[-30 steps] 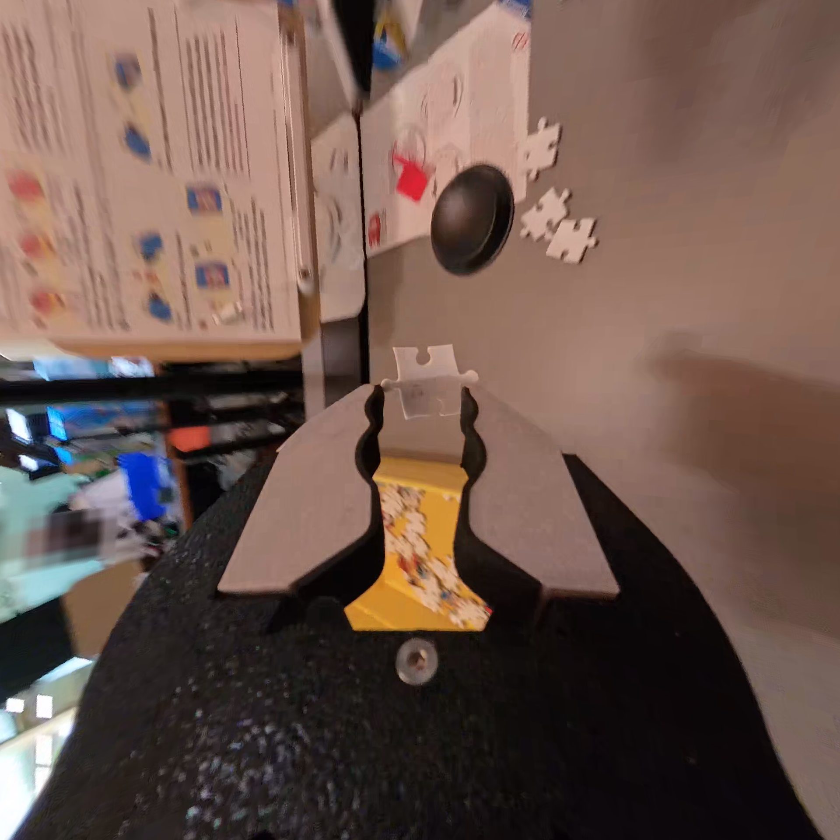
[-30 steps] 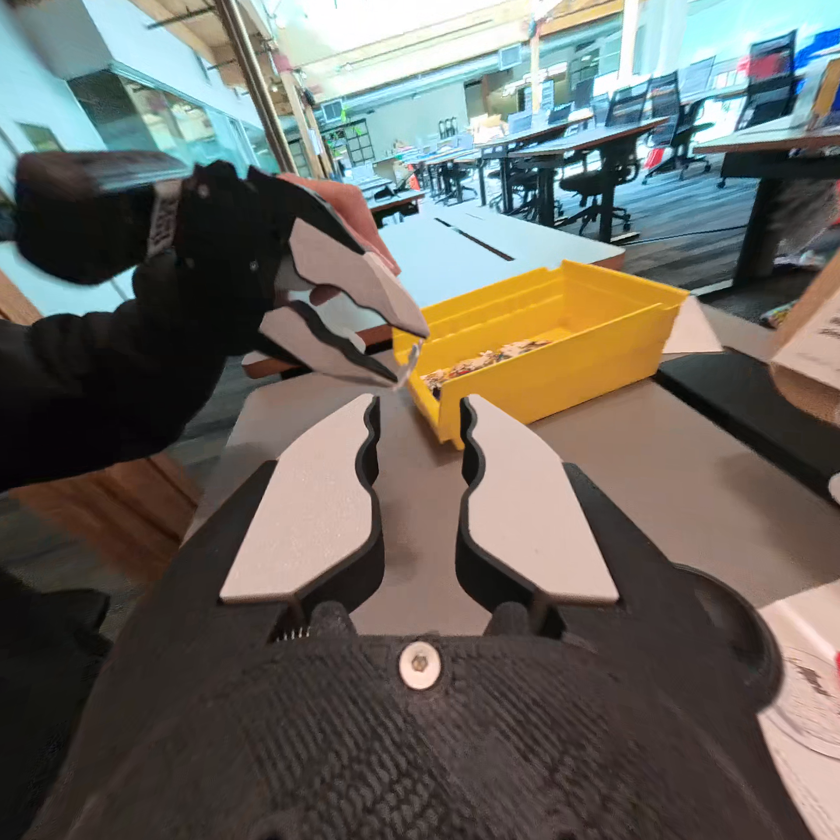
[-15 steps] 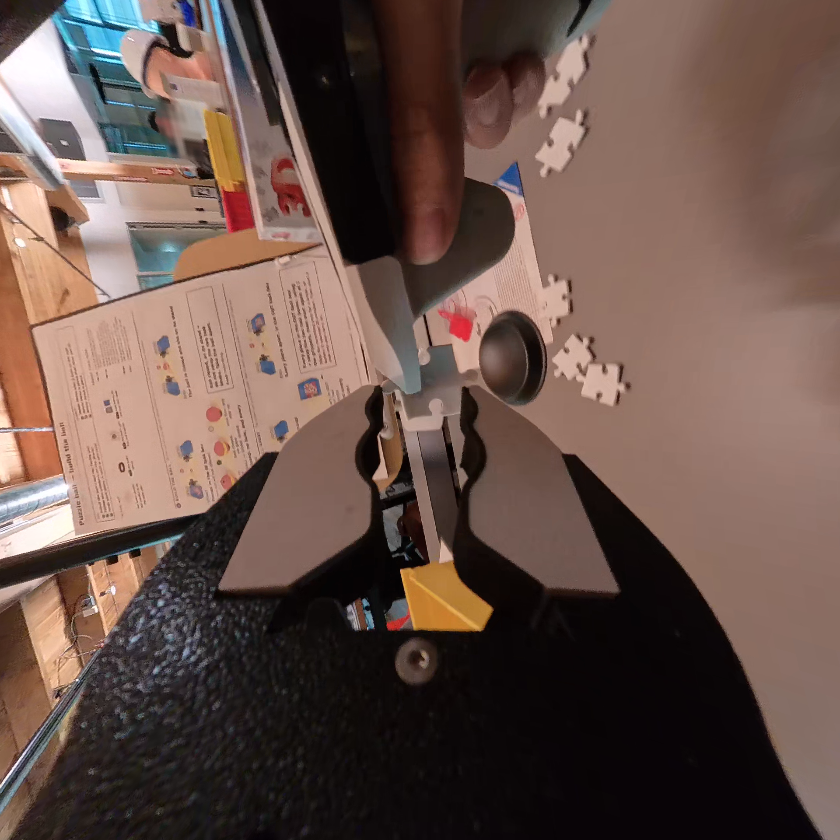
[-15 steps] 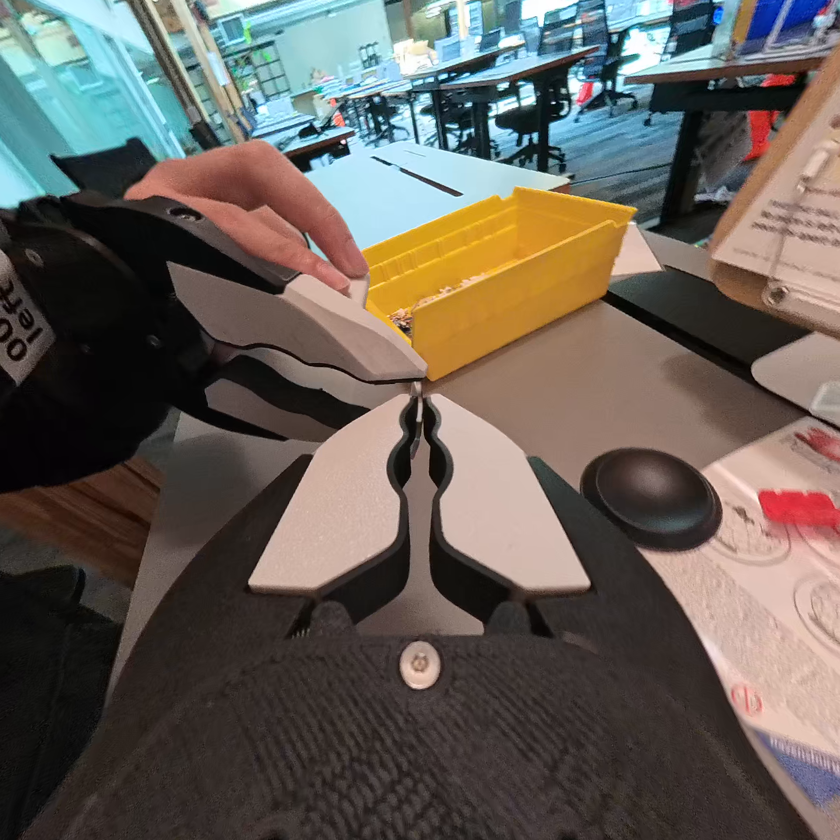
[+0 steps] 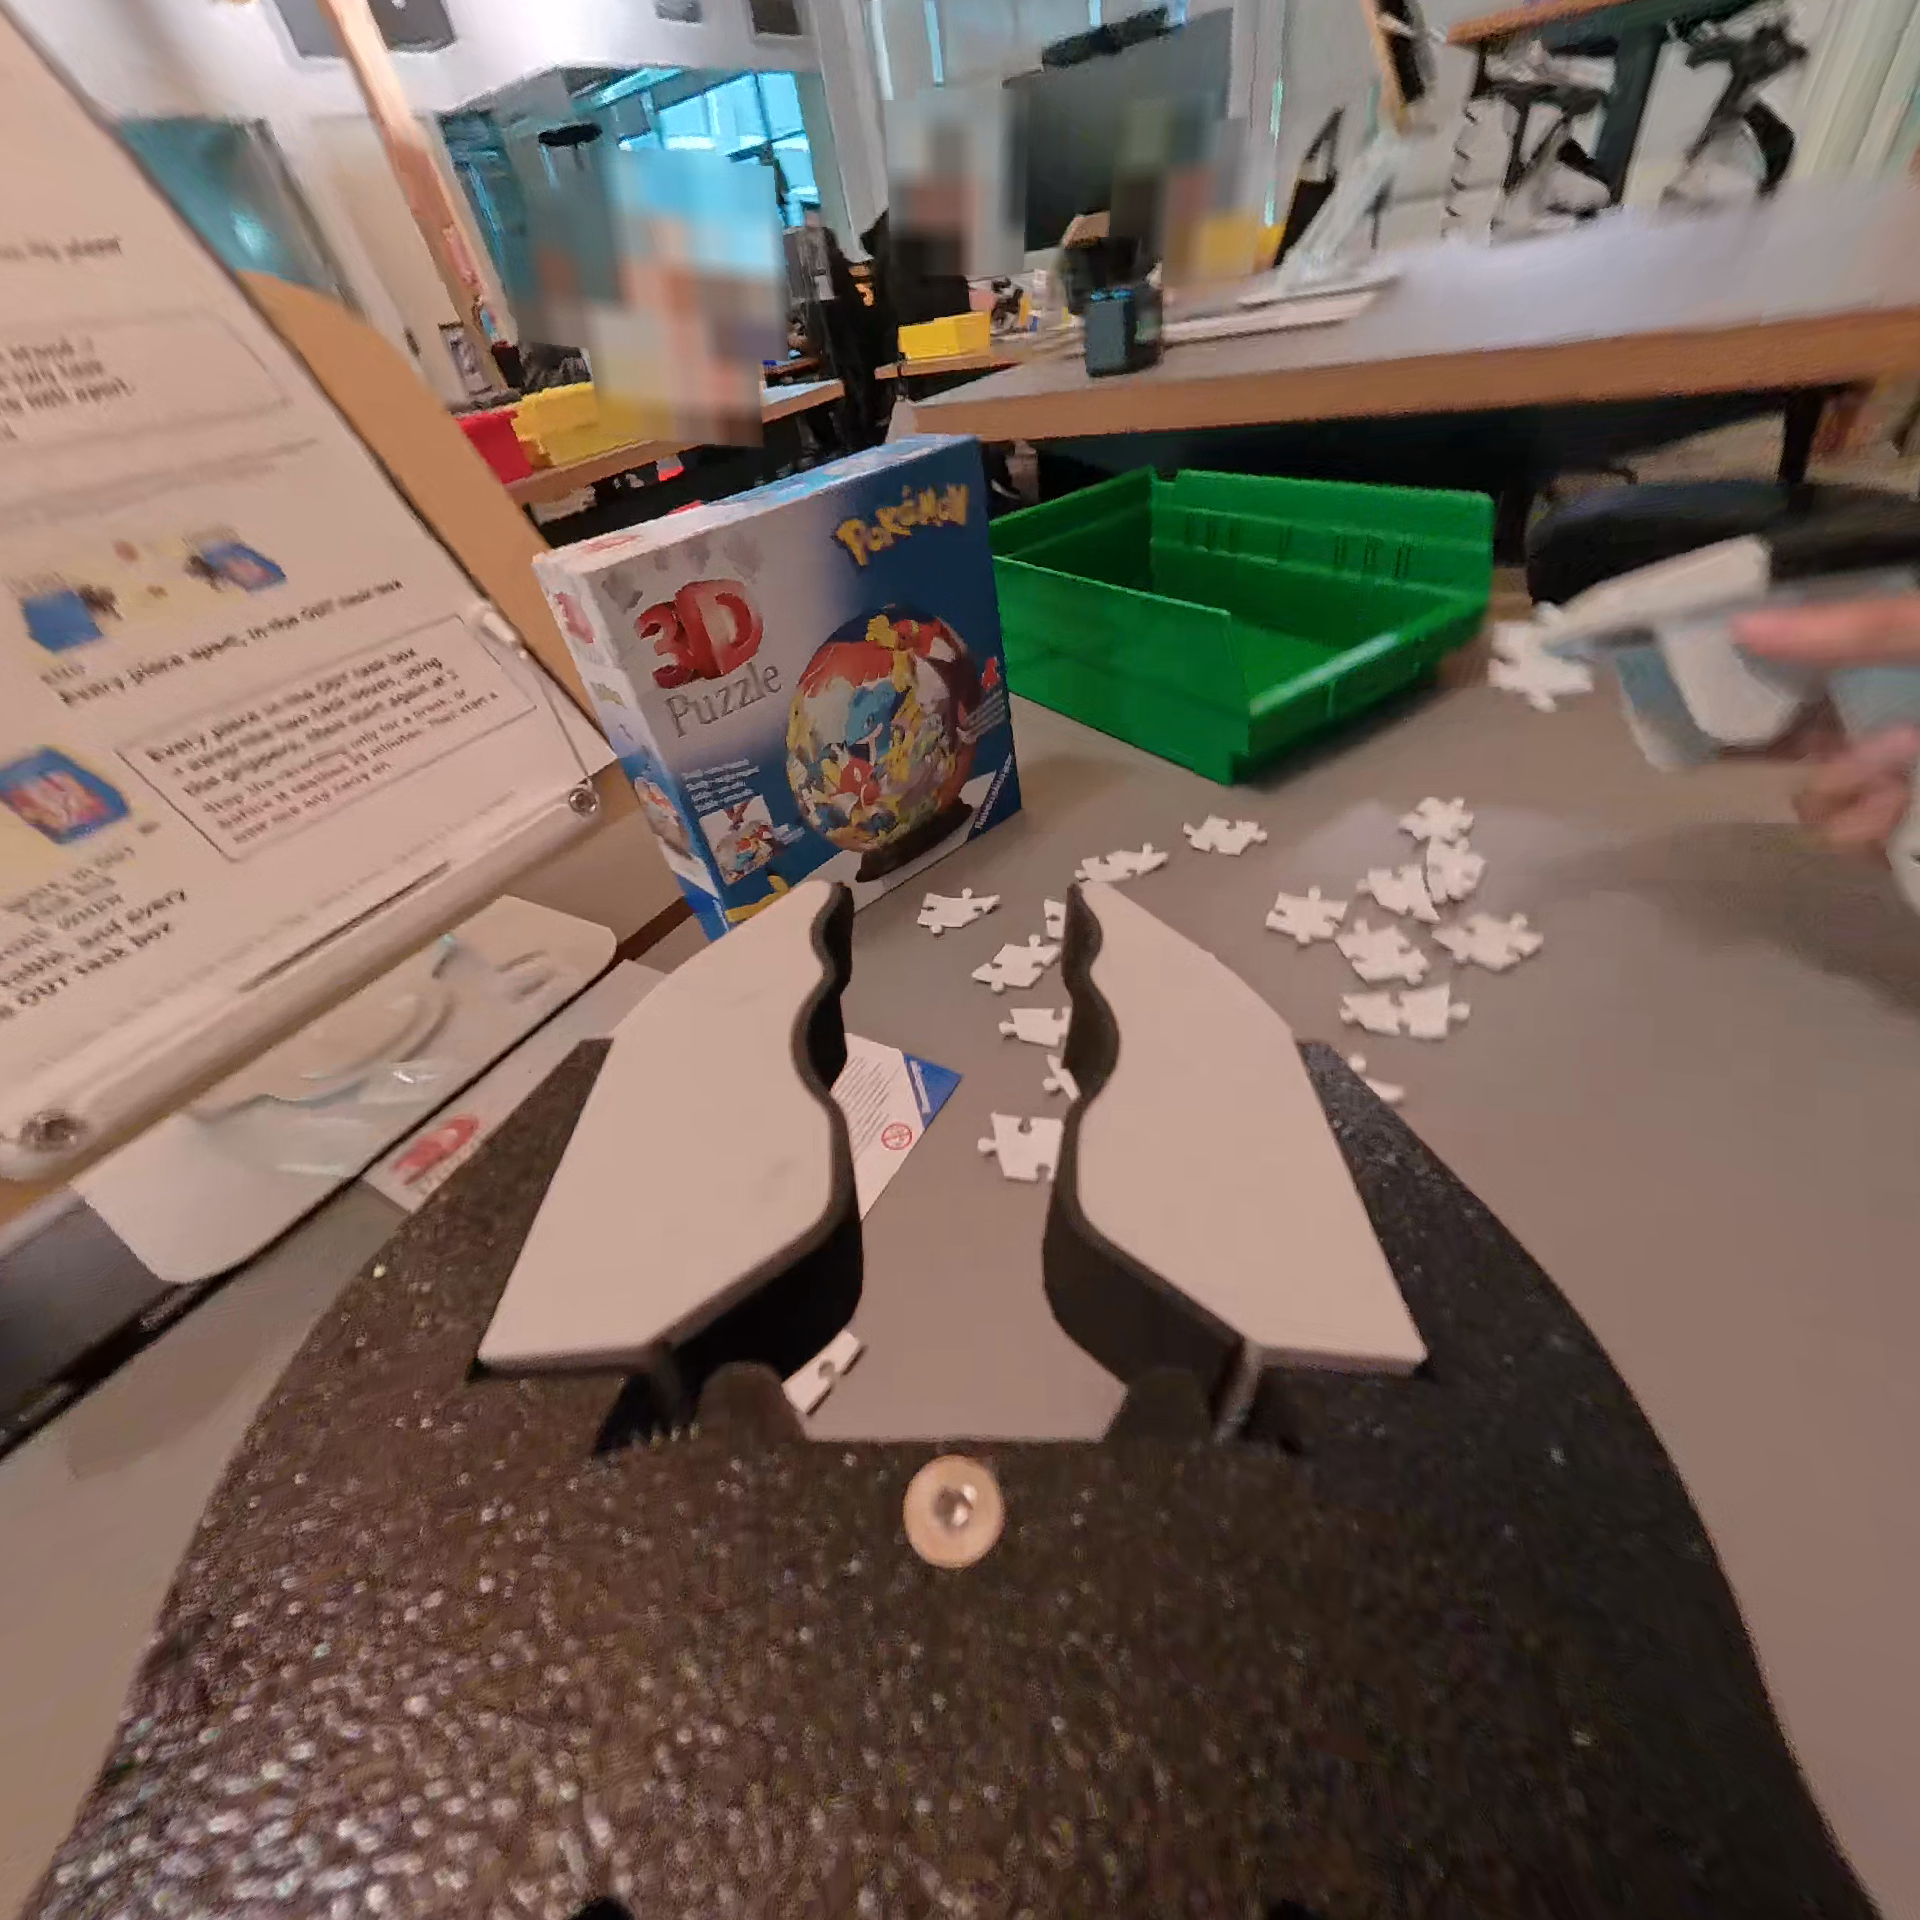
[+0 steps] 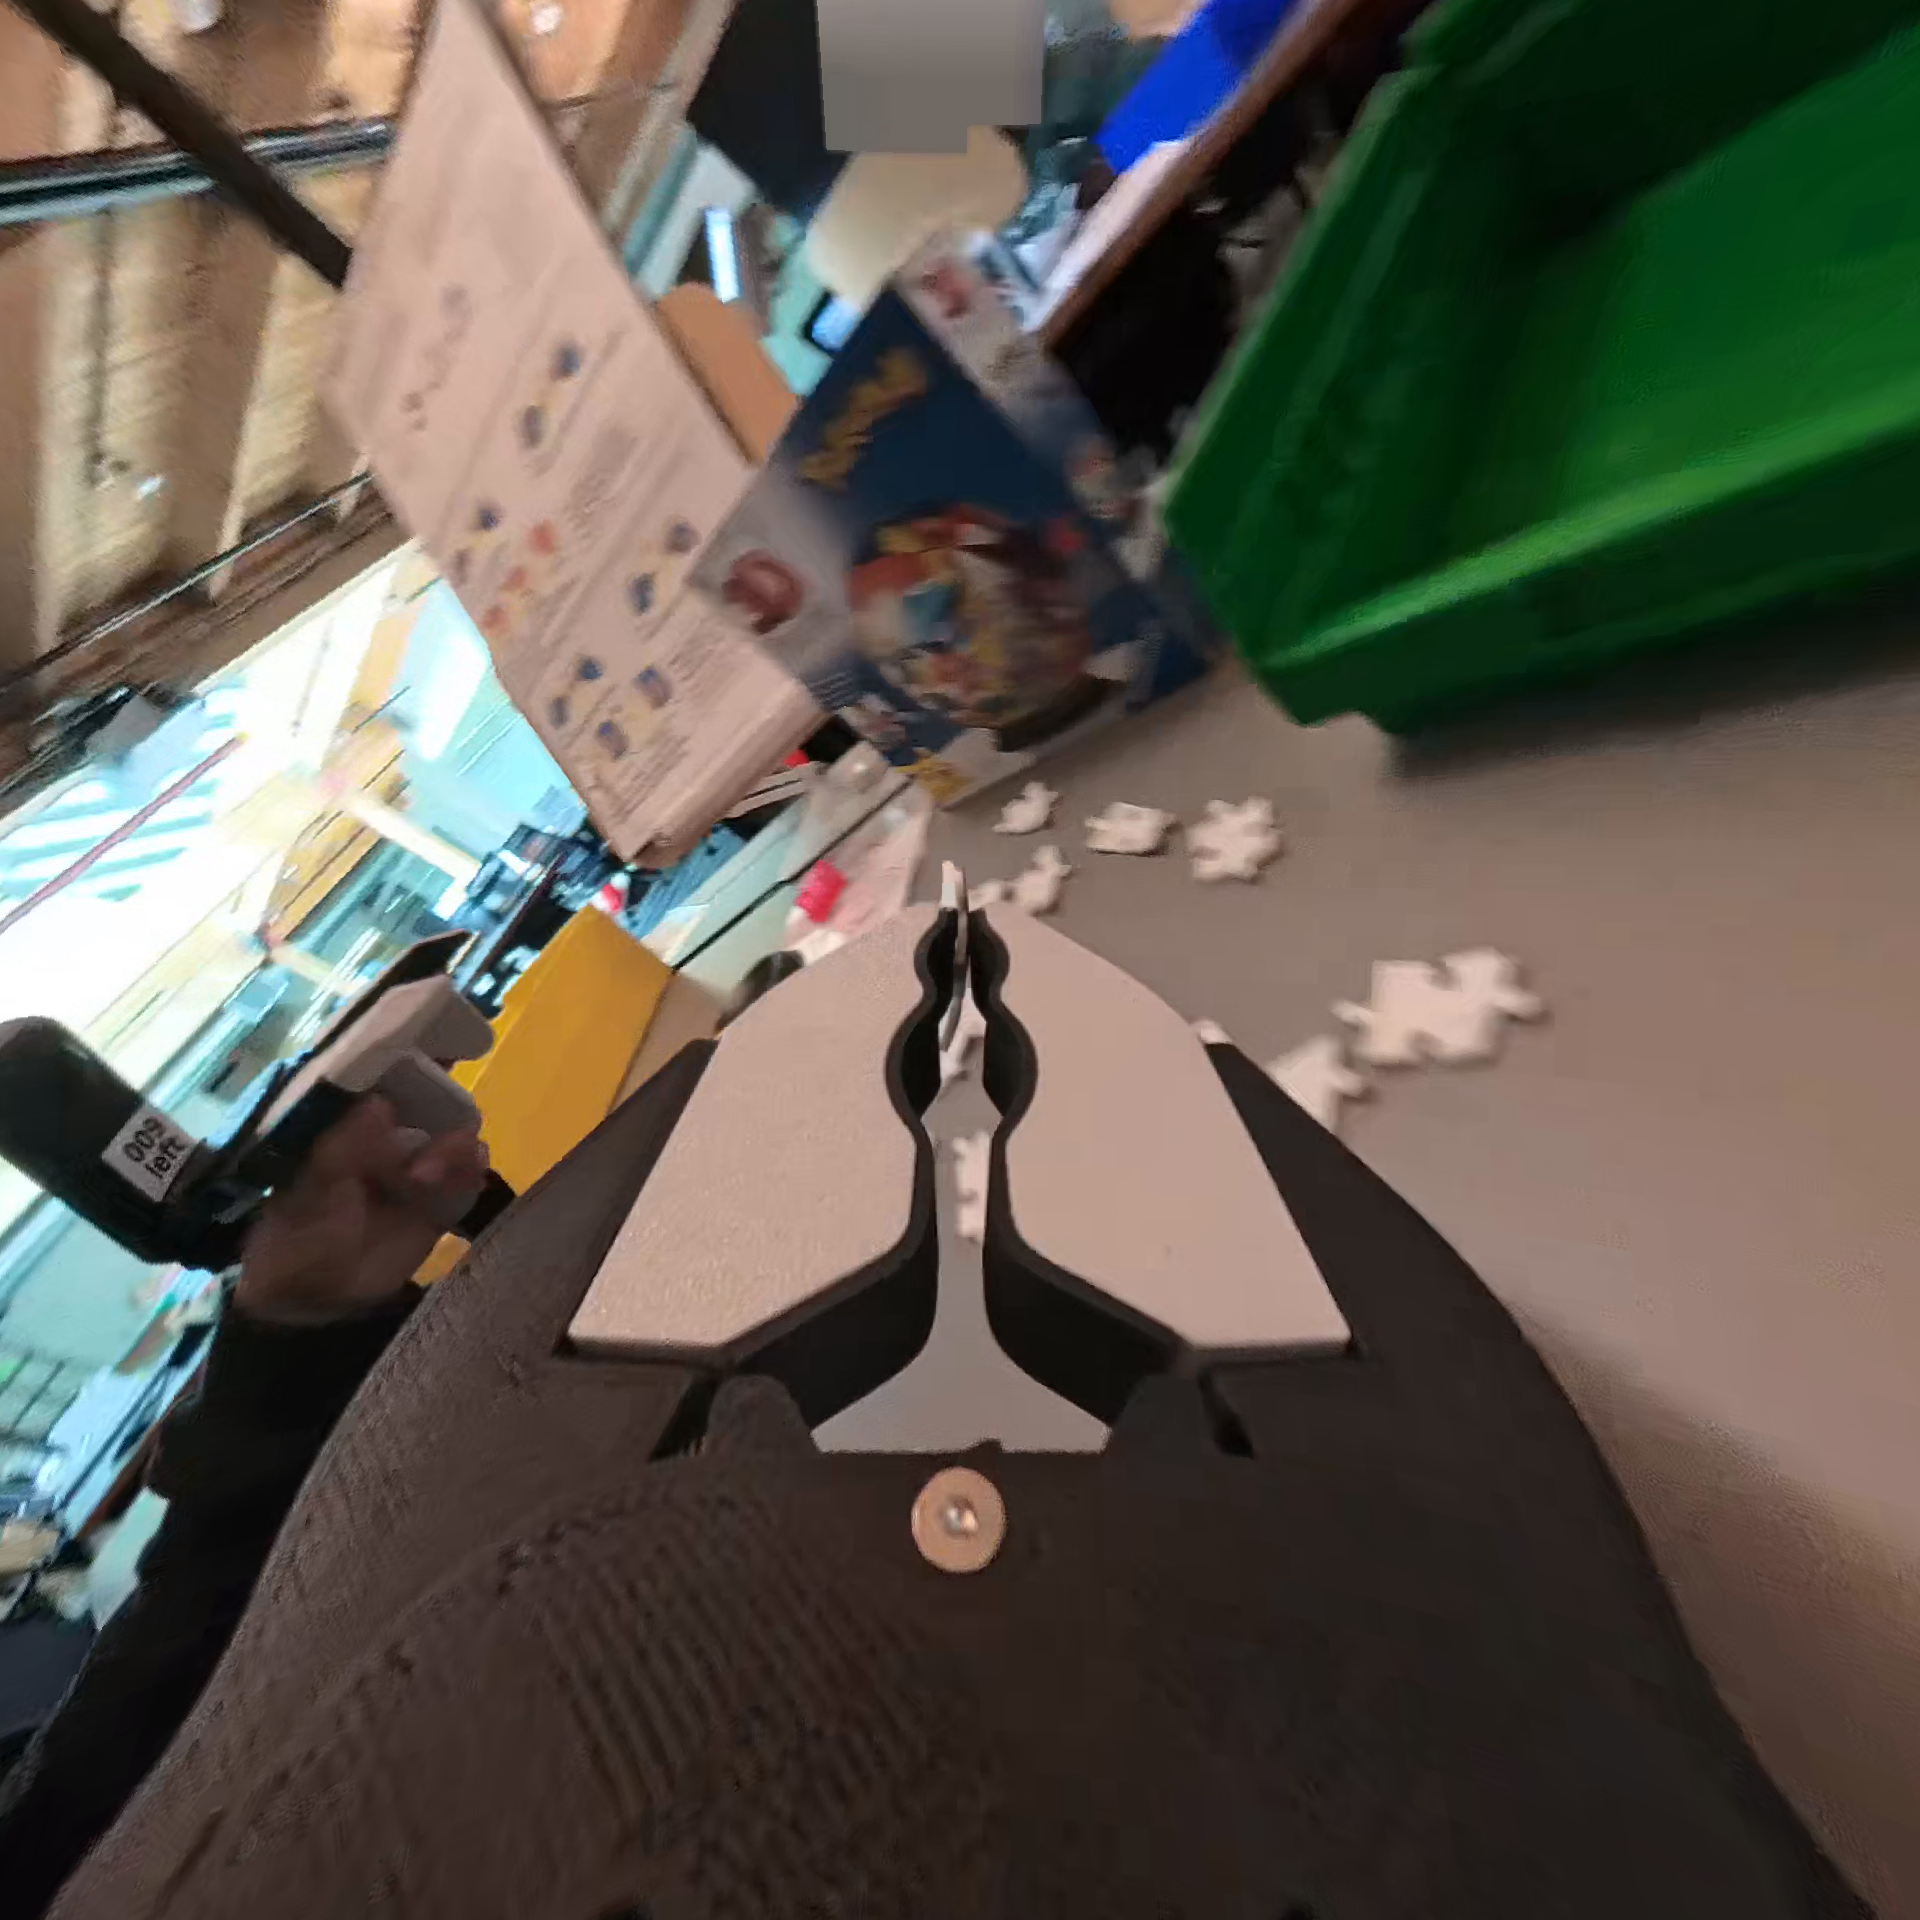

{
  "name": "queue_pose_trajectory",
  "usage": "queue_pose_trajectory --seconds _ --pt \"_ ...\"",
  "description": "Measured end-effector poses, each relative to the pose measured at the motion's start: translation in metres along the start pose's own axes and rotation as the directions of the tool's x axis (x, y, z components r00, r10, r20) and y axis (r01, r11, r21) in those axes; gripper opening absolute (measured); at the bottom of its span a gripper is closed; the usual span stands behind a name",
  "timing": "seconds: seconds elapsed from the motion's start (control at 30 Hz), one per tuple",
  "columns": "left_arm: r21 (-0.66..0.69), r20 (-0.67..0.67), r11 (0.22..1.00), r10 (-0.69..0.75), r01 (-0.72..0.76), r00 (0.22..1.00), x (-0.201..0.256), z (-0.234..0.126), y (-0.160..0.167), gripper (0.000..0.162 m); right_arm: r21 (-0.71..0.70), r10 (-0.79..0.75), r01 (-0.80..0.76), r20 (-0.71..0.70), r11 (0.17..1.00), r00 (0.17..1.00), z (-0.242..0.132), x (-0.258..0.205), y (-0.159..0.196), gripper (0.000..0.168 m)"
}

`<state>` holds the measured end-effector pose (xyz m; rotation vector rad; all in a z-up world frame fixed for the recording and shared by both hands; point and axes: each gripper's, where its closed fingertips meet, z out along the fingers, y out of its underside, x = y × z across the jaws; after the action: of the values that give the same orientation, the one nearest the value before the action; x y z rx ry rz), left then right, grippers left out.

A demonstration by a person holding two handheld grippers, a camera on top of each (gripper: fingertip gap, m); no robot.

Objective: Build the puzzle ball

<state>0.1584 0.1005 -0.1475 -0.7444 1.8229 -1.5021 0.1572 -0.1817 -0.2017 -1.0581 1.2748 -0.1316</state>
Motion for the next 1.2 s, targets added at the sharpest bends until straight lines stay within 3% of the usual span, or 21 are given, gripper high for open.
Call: queue_pose_trajectory --seconds 0.17,0.4,0.83,1.0,1.2 --pt "-0.037 0.031 0.995 -0.094 0.095 0.995 -0.019 0.017 0.005 0.038 0.019 0.043 -0.041 -0.138 0.999 0.99 -0.03 0.043 0.001 0.002" --pt "-0.112 0.032 0.994 0.004 0.0 0.999 -0.031 0.025 0.002 0.037 -0.058 0.048 -0.061 -0.202 0.996 0.978 -0.019 0.064 0.009 0.003" --pt "-0.207 -0.056 0.976 0.053 -0.064 0.997 -0.032 0.03 0.023 0.036 0.013 0.299 -0.308 -0.29 0.951 0.909 -0.005 0.092 0.02 0.003" --pt "-0.239 -0.052 0.967 0.078 -0.088 0.996 -0.04 0.024 0.03 0.036 -0.044 0.199 -0.25 -0.475 0.967 0.857 -0.01 0.108 0.019 0.003" --pt "-0.22 -0.012 0.976 0.008 -0.01 1.0 -0.061 0.013 0.03 0.035 -0.108 0.129 -0.221 -0.539 0.969 0.832 -0.013 0.116 0.025 0.004"
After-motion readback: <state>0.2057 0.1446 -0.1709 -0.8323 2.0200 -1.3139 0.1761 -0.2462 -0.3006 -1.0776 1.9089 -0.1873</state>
